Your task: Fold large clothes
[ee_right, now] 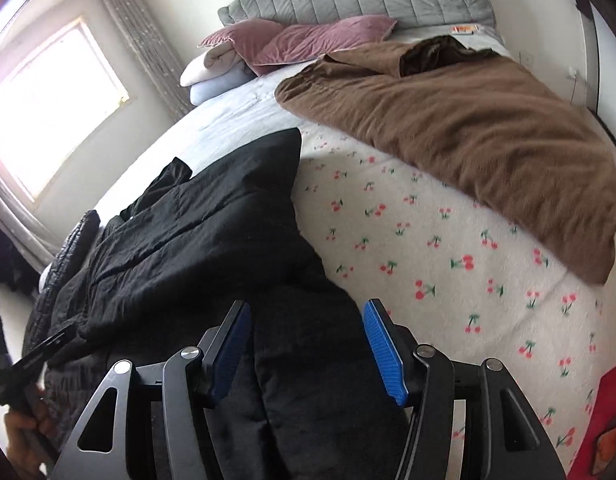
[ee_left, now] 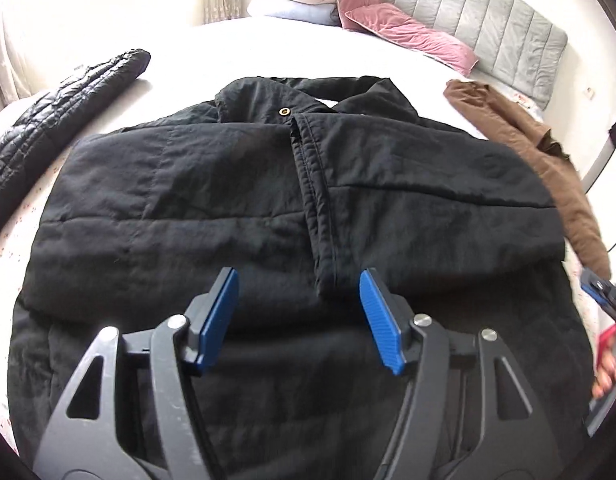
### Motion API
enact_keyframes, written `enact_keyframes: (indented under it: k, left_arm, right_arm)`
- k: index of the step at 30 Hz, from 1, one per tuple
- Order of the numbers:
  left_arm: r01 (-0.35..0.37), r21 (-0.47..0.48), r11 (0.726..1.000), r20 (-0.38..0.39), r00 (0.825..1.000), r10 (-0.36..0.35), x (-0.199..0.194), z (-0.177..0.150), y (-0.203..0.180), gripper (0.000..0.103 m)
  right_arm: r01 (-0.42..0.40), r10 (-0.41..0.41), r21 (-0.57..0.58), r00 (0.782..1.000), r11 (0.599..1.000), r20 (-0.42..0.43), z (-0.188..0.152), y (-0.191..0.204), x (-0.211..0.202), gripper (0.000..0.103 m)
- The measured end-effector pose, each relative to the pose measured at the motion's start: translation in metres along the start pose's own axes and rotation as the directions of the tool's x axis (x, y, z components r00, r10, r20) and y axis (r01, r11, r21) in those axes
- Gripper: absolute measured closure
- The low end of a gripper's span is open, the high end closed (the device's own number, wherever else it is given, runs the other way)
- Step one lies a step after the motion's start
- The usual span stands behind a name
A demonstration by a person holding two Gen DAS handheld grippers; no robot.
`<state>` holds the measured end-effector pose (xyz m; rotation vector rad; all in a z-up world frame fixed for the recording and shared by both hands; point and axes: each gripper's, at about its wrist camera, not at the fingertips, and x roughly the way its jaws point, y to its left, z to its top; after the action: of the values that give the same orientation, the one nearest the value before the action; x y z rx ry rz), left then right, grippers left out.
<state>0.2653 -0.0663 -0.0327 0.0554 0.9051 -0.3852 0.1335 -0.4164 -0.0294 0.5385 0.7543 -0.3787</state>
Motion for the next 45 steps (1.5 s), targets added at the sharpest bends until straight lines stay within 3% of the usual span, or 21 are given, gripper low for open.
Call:
enact_keyframes:
  k: [3, 6, 8, 12, 15, 18, 22, 26, 32, 37, 41, 45]
  left_arm:
    - [0.027, -0.031, 0.999, -0.009, 1.0, -0.028, -0.014, -0.012, 0.02, 0.037]
    - [0.022, -0.032, 0.999, -0.01, 1.0, -0.023, -0.02, -0.026, 0.037, 0.032]
    - [0.008, -0.029, 1.0, -0.017, 1.0, -0.008, -0.019, -0.036, 0.048, 0.032]
    - [-0.015, -0.068, 0.998, -0.066, 0.998, 0.01, -0.005, -0.054, 0.073, 0.032]
    - [-0.008, -0.071, 0.997, -0.062, 0.998, 0.004, -0.015, -0.057, 0.076, 0.032]
    - [-0.011, -0.08, 0.997, -0.091, 0.996, 0.004, -0.033, -0.057, 0.077, 0.032]
    - [0.0, -0.094, 0.996, -0.105, 0.994, -0.01, -0.071, -0.063, 0.082, 0.022]
    - [0.002, -0.059, 0.998, -0.11, 0.994, -0.008, -0.116, -0.075, 0.083, 0.017]
    - [0.015, 0.017, 1.0, -0.127, 0.992, -0.013, -0.173, -0.108, 0.091, 0.012]
    - [0.058, 0.031, 0.998, -0.162, 0.985, -0.053, -0.204, -0.142, 0.106, 0.012]
    - [0.05, -0.002, 0.999, -0.193, 0.98, -0.049, -0.216, -0.169, 0.13, 0.012]
    - [0.071, -0.109, 0.992, -0.222, 0.97, -0.094, -0.218, -0.198, 0.161, 0.012]
  right_arm:
    - [0.039, -0.041, -0.039, 0.997, 0.998, -0.065, 0.014, 0.0, 0.028, 0.045]
    - [0.021, -0.037, -0.118, 0.989, 0.993, -0.141, 0.017, 0.009, 0.057, 0.063]
    - [0.047, -0.069, -0.197, 0.992, 0.979, -0.106, 0.016, 0.02, 0.06, 0.083]
    - [0.182, -0.2, -0.223, 0.978, 0.958, -0.061, 0.013, 0.022, 0.068, 0.085]
    - [0.202, -0.224, -0.245, 0.972, 0.948, -0.066, 0.01, 0.029, 0.057, 0.082]
    - [0.148, -0.179, -0.252, 0.979, 0.956, -0.102, 0.006, 0.029, 0.03, 0.074]
    - [0.018, -0.053, -0.225, 0.988, 0.974, -0.147, 0.0, 0.025, -0.025, 0.044]
    - [-0.064, 0.021, -0.245, 0.984, 0.967, -0.174, -0.013, 0.026, -0.079, 0.034]
    - [-0.164, 0.101, -0.276, 0.968, 0.947, -0.231, -0.043, 0.011, -0.137, 0.027]
    - [-0.227, 0.168, -0.191, 0.945, 0.955, -0.282, -0.073, -0.017, -0.158, 0.027]
    - [-0.256, 0.206, -0.13, 0.928, 0.958, -0.309, -0.101, -0.042, -0.169, 0.027]
    - [-0.294, 0.264, -0.042, 0.906, 0.955, -0.332, -0.131, -0.068, -0.176, 0.027]
